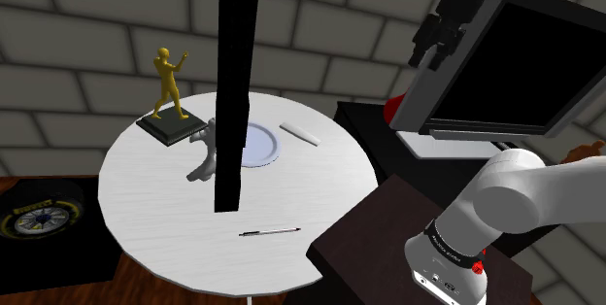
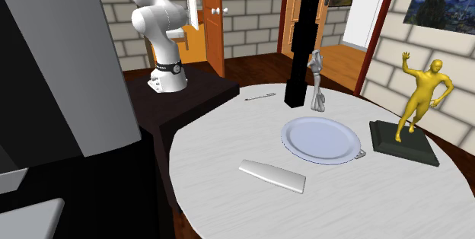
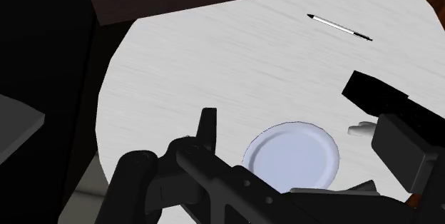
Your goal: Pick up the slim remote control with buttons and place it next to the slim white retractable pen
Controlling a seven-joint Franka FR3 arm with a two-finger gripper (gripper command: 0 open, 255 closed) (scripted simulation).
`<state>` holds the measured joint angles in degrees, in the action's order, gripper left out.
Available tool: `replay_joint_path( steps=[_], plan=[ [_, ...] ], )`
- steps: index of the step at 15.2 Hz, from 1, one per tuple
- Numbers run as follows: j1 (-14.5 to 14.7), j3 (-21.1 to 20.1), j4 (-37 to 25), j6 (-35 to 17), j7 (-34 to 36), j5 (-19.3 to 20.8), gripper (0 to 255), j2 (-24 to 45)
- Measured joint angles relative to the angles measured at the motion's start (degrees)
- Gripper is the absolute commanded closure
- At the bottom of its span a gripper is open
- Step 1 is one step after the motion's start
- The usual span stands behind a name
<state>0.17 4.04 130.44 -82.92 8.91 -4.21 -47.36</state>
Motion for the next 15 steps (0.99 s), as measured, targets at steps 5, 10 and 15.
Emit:
replay_joint_path(
  steps=[5, 10, 15],
  plan=[
    [0.21, 1.17, 3.38, -5.59, -2.74, 1.13, 0, 2.41],
    [0.56, 3.40, 6.62, -14.59, -7.37, 2.80, 0, 8.30],
    [1.14, 5.65, 8.46, -24.61, -11.96, 3.77, 0, 16.57]
  ],
)
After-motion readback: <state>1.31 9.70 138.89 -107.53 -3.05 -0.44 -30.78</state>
